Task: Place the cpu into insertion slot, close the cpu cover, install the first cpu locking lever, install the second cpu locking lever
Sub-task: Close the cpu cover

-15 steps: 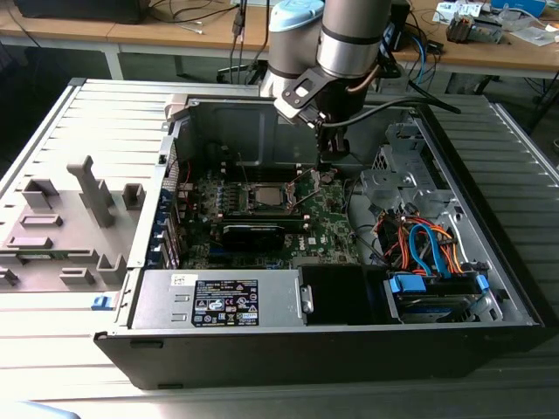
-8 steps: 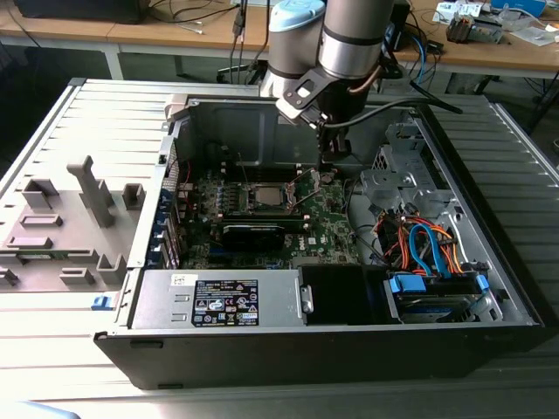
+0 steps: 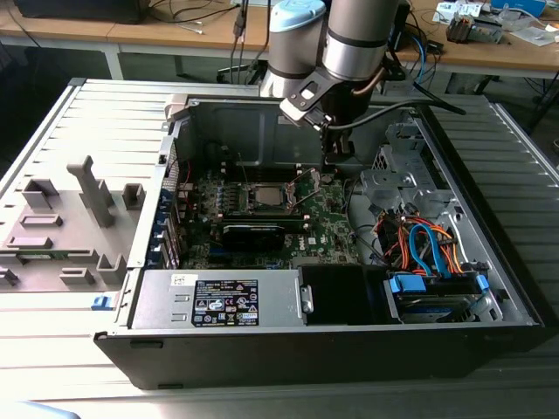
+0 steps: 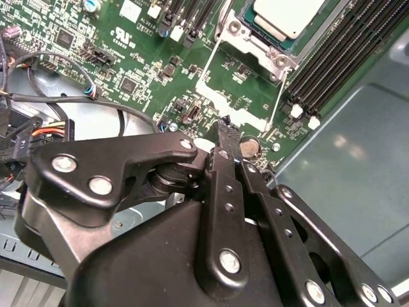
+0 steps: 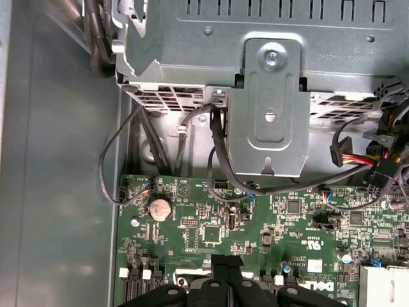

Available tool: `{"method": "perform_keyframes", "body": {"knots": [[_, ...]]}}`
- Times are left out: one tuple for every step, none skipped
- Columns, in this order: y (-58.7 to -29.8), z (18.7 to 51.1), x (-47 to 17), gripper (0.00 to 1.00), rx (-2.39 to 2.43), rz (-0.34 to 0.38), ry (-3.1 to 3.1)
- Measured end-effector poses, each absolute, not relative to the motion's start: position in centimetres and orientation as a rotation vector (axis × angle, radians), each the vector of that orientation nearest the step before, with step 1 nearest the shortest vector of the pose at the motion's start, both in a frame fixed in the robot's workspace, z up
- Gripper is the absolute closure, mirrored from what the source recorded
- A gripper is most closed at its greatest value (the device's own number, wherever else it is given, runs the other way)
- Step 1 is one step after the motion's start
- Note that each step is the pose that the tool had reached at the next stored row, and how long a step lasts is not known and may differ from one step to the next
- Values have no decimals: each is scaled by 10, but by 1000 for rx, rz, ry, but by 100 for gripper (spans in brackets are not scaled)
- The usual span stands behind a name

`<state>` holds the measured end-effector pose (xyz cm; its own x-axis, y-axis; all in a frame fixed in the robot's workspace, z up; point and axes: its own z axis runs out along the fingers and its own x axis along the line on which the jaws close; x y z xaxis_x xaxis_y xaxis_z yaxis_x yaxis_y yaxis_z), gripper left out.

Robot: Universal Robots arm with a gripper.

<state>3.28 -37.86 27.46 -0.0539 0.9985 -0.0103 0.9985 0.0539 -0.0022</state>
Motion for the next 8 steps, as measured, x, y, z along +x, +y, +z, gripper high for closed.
{"method": "perform_keyframes", "body": {"knots": [[-379,274,33,89,2157,-14,2276],[-379,273,33,89,2157,-14,2276],[-379,273,33,89,2157,-14,2276],[-379,272,34,89,2157,-13,2276],[-379,272,34,89,2157,-13,2276],[-379,271,34,89,2157,-14,2276],[-379,271,34,89,2157,-13,2276],[-379,270,35,89,2157,-14,2276]]}}
